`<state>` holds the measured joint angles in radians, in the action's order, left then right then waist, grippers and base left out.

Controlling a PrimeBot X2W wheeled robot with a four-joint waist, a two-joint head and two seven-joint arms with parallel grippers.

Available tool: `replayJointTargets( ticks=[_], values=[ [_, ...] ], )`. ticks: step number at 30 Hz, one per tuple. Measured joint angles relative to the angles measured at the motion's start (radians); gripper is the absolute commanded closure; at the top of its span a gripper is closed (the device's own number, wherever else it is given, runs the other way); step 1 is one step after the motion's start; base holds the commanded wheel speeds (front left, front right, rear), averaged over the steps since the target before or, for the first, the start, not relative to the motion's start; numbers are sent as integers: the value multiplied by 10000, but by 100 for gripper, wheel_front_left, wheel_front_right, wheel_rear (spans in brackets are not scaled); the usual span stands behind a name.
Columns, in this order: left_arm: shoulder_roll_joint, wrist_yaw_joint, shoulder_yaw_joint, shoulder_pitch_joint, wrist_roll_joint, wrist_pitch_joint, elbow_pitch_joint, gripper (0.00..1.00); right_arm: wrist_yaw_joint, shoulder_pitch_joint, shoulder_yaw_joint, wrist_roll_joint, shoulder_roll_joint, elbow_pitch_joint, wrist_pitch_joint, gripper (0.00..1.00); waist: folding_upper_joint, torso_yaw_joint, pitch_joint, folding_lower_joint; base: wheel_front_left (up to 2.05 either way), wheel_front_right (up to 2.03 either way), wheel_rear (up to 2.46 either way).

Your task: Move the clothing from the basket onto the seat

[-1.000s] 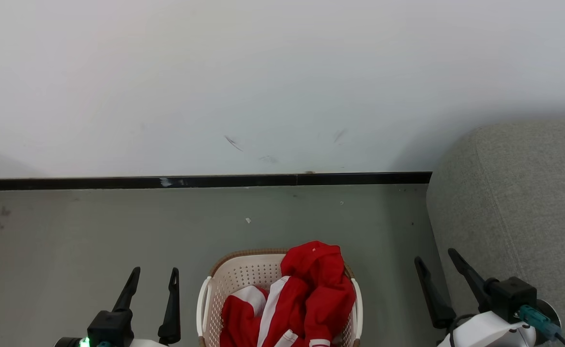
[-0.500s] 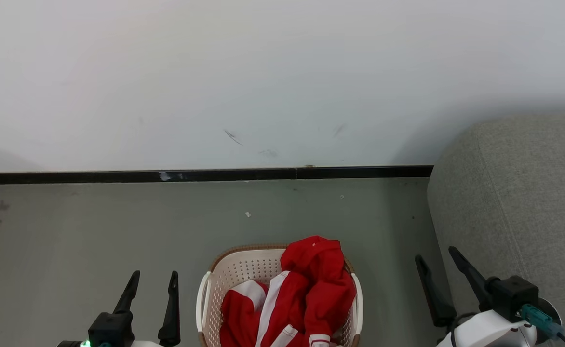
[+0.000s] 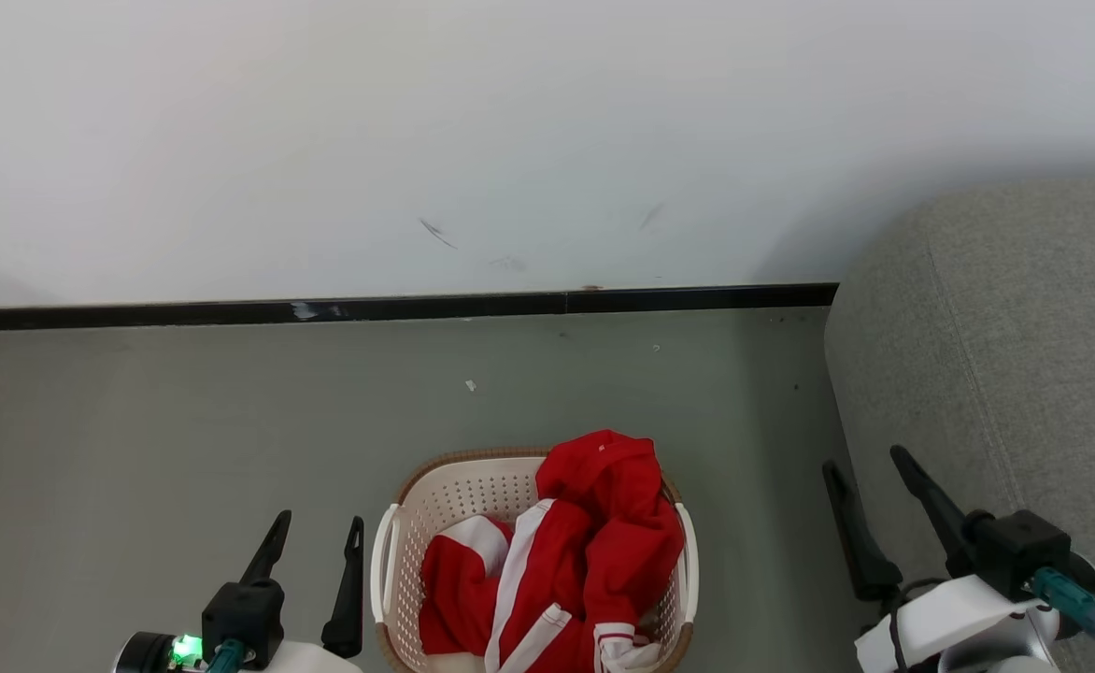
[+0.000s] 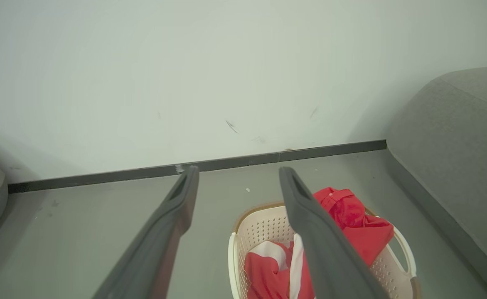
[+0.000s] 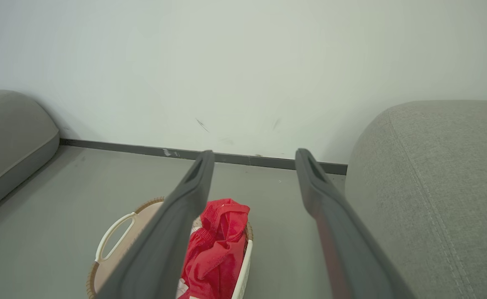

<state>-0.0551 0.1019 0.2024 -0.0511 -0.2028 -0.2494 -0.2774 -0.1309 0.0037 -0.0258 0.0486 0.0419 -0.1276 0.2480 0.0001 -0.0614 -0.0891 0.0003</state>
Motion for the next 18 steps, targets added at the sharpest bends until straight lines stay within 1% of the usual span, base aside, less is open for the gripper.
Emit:
replayJointTargets(
  ticks=[3, 9, 18],
  values=[
    [-36, -33, 82, -230, 59, 0, -203, 0, 0, -249, 98, -117, 0, 171, 0, 0, 0, 44, -166, -1, 0, 0, 0],
    [-33, -268, 424, -957, 293, -2, -694, 0, 0, -639, 357, -339, 0, 529, 31, 0, 0, 178, -628, -1, 0, 0, 0],
    [35, -537, 1007, -1803, 546, 2, -1413, 0, 0, -1043, 372, -395, 2, 849, 42, 0, 0, 399, -1378, -1, 0, 0, 0]
  ],
)
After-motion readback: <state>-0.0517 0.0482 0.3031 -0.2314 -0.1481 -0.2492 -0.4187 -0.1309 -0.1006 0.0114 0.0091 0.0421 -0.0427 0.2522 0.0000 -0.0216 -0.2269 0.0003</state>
